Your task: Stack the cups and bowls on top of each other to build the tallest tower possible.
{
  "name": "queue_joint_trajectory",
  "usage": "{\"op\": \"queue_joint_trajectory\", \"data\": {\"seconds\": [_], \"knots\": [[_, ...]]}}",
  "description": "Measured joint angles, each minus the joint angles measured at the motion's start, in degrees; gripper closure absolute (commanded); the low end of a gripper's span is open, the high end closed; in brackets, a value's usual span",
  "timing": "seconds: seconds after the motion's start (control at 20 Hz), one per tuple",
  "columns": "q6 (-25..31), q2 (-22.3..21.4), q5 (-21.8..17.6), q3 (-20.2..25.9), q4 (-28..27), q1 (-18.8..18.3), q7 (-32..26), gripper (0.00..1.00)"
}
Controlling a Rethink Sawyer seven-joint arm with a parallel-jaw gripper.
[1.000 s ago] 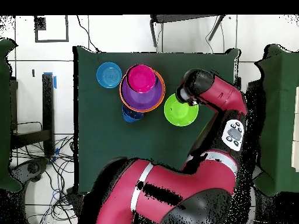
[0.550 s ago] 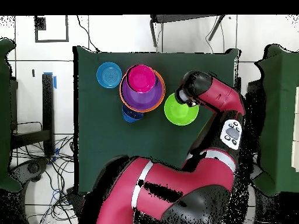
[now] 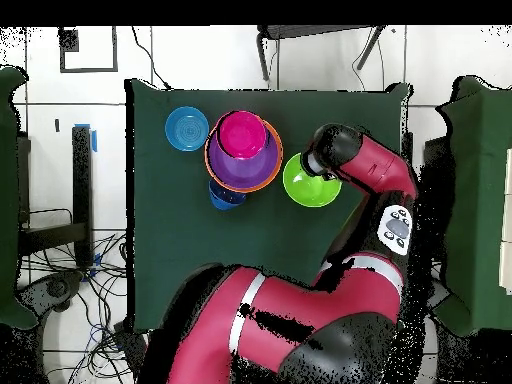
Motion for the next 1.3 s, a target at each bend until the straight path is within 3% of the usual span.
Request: {"op": "queue_joint_trajectory", "data": {"seconds": [1.3], "knots": [[0.9,-2.4,0.1,-0.5,0.0,1.4,0.0,0.00]]}}
